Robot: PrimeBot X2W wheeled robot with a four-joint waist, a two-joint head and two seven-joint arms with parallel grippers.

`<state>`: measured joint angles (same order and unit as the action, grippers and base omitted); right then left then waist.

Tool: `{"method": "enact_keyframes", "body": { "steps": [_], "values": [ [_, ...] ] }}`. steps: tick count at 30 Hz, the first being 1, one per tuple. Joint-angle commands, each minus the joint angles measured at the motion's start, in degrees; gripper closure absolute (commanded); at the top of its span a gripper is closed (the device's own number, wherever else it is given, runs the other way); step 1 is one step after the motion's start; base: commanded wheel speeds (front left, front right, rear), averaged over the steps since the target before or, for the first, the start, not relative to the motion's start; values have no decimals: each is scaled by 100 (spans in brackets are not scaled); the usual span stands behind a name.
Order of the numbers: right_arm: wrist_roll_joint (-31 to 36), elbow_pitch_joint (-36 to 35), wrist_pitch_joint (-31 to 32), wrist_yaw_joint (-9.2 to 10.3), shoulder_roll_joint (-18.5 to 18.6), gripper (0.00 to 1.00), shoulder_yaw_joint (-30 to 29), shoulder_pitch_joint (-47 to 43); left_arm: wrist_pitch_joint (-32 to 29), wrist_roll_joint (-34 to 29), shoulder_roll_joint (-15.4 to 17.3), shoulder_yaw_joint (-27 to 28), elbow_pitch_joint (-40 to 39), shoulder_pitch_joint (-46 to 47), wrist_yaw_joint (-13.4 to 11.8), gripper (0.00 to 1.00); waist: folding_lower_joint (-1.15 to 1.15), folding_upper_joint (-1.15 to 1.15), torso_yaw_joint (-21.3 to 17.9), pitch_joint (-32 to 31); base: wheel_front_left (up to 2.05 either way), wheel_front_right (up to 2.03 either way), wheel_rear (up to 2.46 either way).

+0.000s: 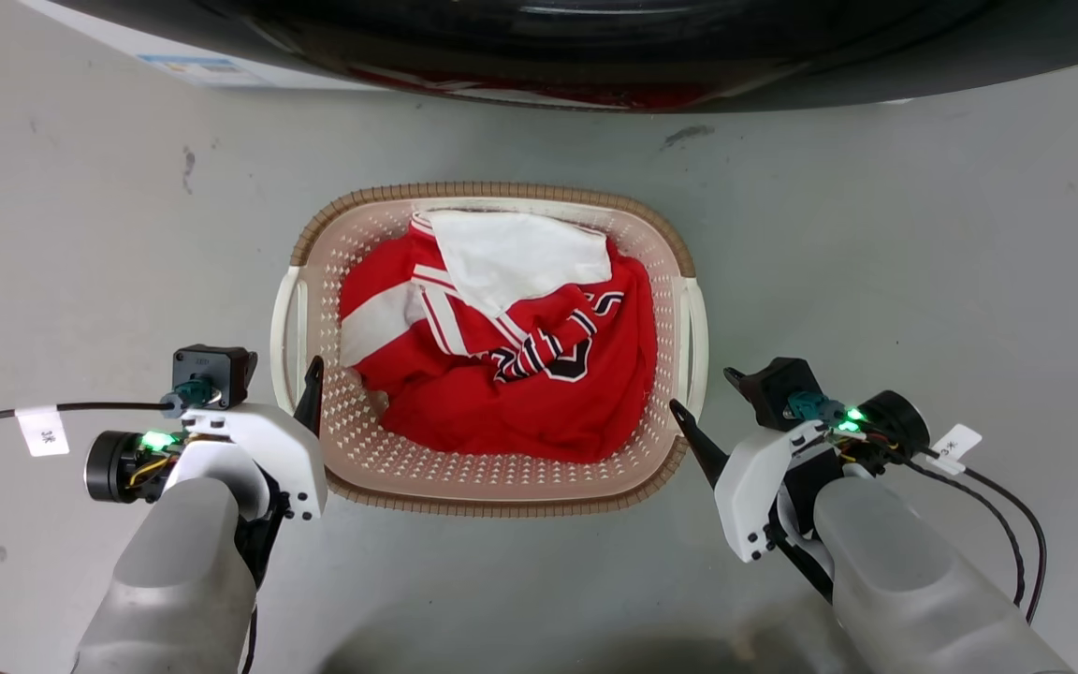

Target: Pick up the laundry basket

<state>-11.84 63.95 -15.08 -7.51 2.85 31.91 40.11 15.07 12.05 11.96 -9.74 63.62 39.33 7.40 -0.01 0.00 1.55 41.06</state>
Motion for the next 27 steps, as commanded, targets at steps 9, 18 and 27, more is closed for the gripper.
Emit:
{"method": "enact_keyframes", "body": {
  "steps": [9,18,27],
  "values": [
    [-341,237,-14,4,7,0,372,444,15,172,-92,-321,352,451,9,0,1,0,62,424,0,0,0],
    [-616,433,-14,4,7,0,691,664,15,314,-239,-605,633,756,10,16,1,0,130,624,0,0,0],
    [-953,530,-13,-34,-50,100,1133,760,10,629,-391,-975,805,844,11,100,1,0,167,592,0,0,0]
  ]
}}
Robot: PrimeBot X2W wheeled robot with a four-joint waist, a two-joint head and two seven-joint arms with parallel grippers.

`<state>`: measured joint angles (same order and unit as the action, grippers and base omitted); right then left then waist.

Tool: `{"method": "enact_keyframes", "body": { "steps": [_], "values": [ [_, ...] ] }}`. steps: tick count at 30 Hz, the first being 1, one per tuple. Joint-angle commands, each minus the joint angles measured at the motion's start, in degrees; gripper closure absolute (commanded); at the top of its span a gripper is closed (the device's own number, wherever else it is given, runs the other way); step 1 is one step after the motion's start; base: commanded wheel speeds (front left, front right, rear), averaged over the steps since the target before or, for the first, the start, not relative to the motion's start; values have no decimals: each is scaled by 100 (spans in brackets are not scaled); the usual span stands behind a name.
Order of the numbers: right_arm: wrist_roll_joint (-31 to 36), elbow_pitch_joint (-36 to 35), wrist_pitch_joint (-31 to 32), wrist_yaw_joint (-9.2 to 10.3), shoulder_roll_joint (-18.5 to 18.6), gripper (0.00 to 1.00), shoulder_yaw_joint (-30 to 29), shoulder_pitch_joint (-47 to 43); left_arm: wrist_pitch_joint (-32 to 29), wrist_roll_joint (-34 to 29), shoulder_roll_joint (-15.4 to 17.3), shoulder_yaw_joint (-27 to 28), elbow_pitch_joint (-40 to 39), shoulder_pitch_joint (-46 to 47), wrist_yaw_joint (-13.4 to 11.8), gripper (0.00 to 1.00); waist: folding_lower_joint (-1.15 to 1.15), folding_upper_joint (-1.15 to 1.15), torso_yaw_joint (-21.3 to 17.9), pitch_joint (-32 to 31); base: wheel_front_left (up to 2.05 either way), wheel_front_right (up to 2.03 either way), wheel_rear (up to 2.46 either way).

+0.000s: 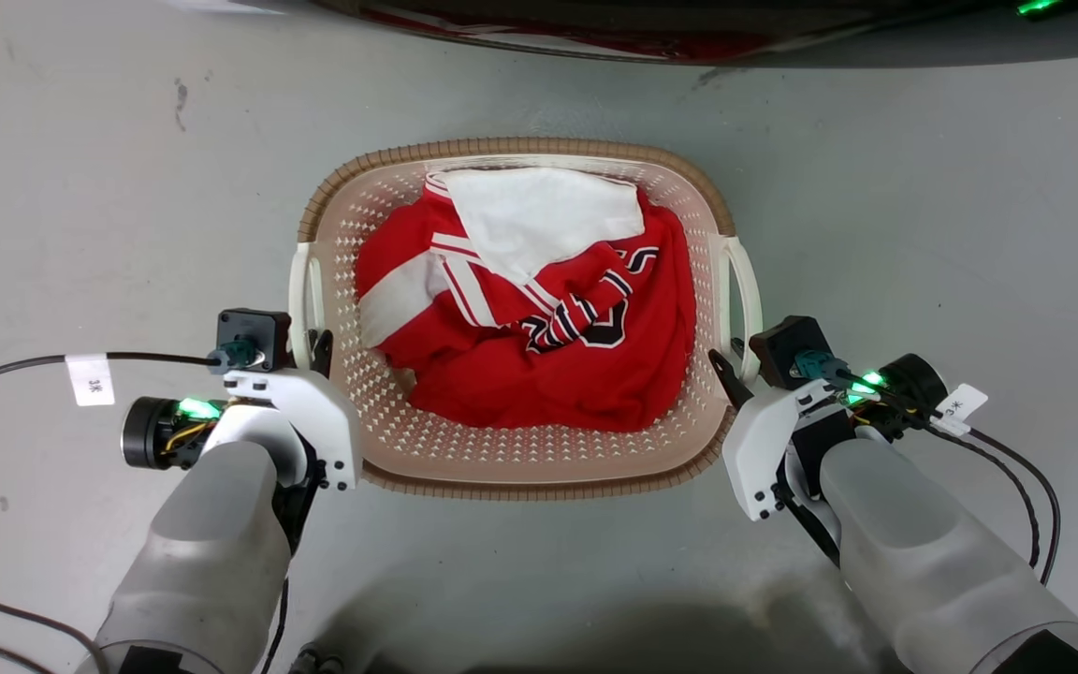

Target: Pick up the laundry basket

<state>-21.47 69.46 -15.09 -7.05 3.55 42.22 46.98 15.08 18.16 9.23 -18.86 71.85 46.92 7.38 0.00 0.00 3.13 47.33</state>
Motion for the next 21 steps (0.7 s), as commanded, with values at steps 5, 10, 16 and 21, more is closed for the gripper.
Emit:
{"method": "enact_keyframes", "body": {
  "steps": [5,10,16,21],
  "values": [
    [-168,51,-23,-85,-140,100,312,-55,-7,230,-151,-292,25,-62,14,100,0,0,17,-334,0,0,0],
    [-406,7,81,-86,-151,100,580,-224,-289,499,-222,-634,39,-308,19,100,0,0,-57,-848,0,0,0],
    [-713,-67,187,-86,-169,100,849,-485,-599,791,-189,-1065,-62,-637,32,100,0,0,-151,-1498,0,0,0],
    [-1065,-82,427,-86,-168,100,1108,-764,-881,1167,-112,-1413,-184,-966,32,100,0,0,-236,-2143,0,0,0]
  ]
}}
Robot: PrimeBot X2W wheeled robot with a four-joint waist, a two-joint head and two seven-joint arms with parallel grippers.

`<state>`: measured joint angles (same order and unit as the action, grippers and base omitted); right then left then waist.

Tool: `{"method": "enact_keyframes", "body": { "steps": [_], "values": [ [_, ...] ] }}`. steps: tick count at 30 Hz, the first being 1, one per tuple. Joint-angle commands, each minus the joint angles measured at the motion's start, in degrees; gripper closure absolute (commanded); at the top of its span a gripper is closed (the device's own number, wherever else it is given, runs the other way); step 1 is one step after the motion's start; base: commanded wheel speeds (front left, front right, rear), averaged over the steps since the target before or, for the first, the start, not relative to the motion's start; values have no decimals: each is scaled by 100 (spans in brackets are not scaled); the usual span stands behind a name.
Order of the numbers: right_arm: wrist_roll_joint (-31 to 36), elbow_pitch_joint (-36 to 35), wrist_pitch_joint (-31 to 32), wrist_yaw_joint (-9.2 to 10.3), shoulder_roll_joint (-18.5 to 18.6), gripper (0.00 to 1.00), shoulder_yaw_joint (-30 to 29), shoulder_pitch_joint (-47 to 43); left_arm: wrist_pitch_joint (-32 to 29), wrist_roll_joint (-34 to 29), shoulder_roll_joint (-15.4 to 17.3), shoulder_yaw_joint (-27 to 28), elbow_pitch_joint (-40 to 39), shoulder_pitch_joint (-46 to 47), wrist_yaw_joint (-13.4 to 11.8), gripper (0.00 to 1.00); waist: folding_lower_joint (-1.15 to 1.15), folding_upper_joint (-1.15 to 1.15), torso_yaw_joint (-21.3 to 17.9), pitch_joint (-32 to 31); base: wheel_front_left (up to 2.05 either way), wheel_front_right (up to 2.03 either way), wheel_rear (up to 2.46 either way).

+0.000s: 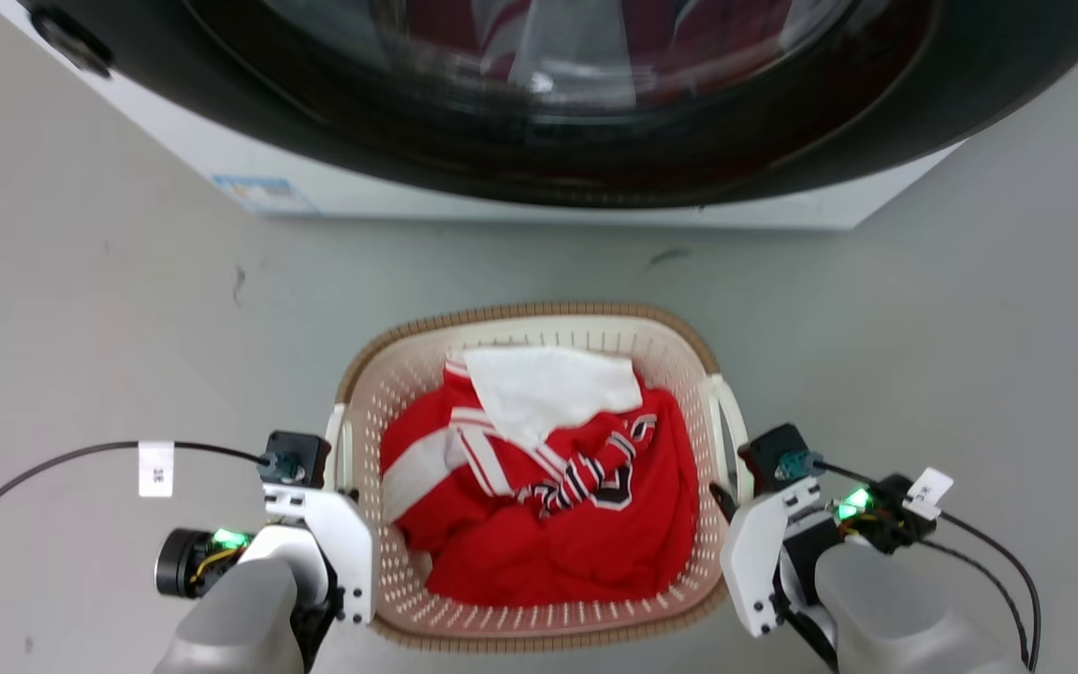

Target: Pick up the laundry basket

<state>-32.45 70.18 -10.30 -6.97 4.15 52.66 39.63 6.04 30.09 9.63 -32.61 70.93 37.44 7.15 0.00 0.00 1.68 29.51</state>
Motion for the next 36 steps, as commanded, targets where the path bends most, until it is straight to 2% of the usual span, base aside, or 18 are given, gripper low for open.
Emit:
{"method": "enact_keyframes", "body": {
  "steps": [1,8,20,36],
  "values": [
    [-34,-139,14,-93,-226,100,112,-75,-36,50,-123,-100,-119,-77,55,100,0,0,-110,-477,0,0,0],
    [-488,-87,496,-94,-136,100,443,-359,-591,593,21,-607,-351,-357,55,100,0,0,-198,-1191,0,0,0],
    [-1282,-378,1199,-89,198,100,1074,-452,-1504,1357,137,-1391,-552,-518,55,100,0,0,-257,-2032,0,0,0],
    [-1996,-359,1374,-88,261,100,1682,-886,-1469,1972,222,-2001,-479,-761,55,100,0,0,-293,-2906,0,0,0]
  ]
}}
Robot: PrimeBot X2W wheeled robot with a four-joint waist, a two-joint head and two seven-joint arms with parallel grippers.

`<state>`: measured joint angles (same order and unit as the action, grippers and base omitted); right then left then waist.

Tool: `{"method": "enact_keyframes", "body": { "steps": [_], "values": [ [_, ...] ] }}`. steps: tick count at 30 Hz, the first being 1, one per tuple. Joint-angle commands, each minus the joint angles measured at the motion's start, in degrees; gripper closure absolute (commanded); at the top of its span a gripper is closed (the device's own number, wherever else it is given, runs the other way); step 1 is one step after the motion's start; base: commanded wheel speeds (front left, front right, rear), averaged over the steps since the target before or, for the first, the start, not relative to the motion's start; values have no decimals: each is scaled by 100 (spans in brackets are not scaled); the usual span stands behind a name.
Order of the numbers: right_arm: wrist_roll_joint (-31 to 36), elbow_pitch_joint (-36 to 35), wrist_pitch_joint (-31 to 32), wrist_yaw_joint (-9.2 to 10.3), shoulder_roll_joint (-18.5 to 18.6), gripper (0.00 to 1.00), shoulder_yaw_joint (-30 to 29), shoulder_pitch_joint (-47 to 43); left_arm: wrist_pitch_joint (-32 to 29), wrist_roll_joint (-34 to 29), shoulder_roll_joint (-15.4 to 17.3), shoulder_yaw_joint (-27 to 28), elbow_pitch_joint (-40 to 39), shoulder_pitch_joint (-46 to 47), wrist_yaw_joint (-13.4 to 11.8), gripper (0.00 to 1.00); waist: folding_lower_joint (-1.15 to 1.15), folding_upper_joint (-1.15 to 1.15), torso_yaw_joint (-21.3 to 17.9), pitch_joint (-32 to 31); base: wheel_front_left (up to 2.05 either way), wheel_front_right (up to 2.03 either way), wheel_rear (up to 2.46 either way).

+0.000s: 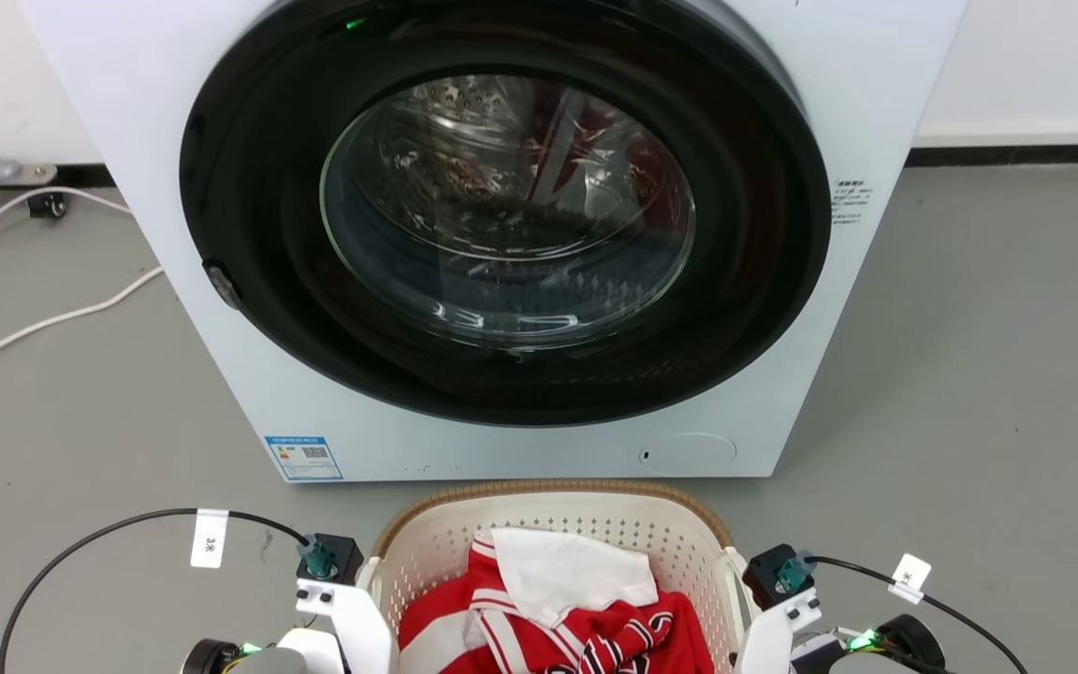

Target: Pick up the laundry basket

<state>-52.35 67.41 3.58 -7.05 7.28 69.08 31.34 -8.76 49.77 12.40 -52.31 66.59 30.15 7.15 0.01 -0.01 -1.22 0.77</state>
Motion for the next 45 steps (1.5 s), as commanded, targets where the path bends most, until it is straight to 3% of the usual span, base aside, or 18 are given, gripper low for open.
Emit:
{"method": "enact_keyframes", "body": {
  "steps": [1,45],
  "values": [
    [-40,-84,14,-80,-46,100,71,-75,-21,45,-60,-60,-40,-47,55,100,-1,1,-7,-57,0,0,0],
    [-475,16,29,-79,8,100,429,-135,211,965,-10,-894,199,-90,49,100,-1,1,-130,-308,0,0,0]
  ]
}}
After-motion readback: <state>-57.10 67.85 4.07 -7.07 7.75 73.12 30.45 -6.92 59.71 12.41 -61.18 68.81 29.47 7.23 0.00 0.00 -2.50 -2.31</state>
